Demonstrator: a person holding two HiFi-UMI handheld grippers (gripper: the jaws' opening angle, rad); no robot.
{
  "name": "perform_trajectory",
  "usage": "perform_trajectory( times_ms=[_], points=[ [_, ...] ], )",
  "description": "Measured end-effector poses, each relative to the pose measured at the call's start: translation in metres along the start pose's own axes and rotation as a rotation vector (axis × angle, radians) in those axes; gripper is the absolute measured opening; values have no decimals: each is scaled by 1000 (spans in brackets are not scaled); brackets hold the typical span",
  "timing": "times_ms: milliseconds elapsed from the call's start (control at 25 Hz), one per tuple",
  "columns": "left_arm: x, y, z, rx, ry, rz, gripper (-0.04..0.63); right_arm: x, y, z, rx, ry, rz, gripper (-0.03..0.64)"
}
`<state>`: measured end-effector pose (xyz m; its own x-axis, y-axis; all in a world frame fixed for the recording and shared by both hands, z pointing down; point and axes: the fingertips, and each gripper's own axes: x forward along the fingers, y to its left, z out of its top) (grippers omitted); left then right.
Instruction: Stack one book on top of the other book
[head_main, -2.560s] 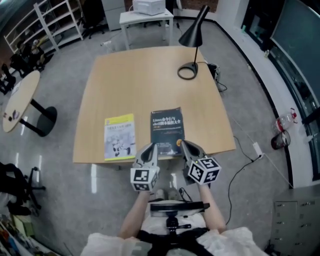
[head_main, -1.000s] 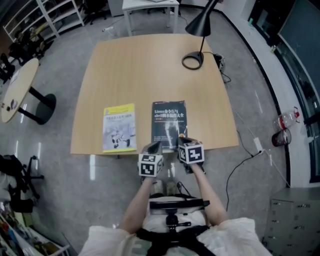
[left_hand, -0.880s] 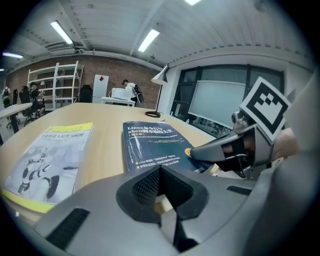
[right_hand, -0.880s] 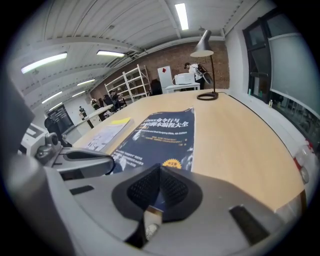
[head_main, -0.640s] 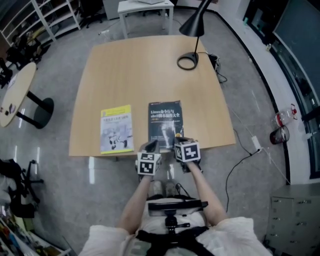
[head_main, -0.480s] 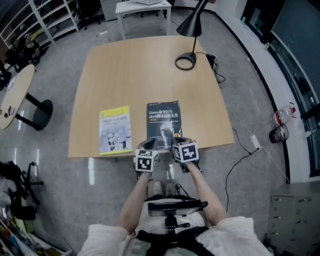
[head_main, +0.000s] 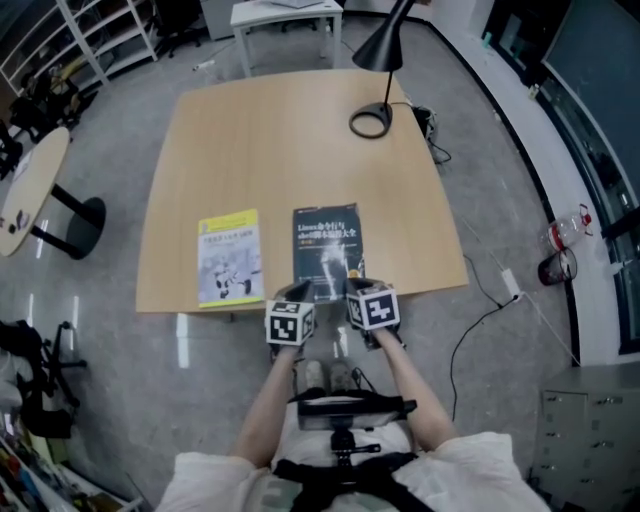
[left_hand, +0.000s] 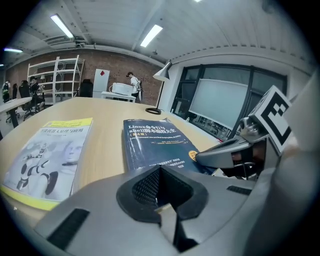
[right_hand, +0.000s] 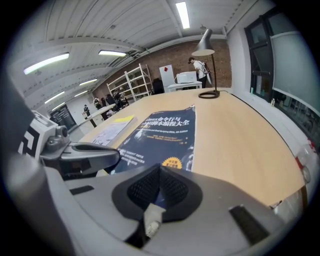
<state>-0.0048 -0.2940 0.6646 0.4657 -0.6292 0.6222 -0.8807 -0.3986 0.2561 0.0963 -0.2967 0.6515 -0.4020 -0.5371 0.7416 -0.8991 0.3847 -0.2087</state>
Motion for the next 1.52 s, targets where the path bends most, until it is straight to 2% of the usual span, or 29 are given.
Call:
perform_trajectory(
  times_ms=[160,320,440,840,1120,1320,1400,1520],
  points=[
    [-8,-8,-10,-25,-2,-12,6,-7,3,-9,1,-4,2,0],
    [-15,-15,-19,-16,-10,-20,6,-14,4,-17,24,-5,0,0],
    [-24,-23,-25,-46,10,-28,6,-19,8,-23,6,-16,8,0],
    [-30,-29,-30,0,2,-3,6,-28,16,-36,-26,-14,12,0],
    [-35,-38,-37,21,29,-12,6,-34,17,-47,-39,-14,13,0],
    [-39,-41,-41,1,15,4,6,-39,15,-49,-24,-46,49,2],
    [-37,-40,-41,-9,13,-11,6,-39,15,-47,-21,-46,57,2],
    [-39,-39,-40,-46,-34,-53,6,-39,16,-47,-4,-69,87,3]
  ],
)
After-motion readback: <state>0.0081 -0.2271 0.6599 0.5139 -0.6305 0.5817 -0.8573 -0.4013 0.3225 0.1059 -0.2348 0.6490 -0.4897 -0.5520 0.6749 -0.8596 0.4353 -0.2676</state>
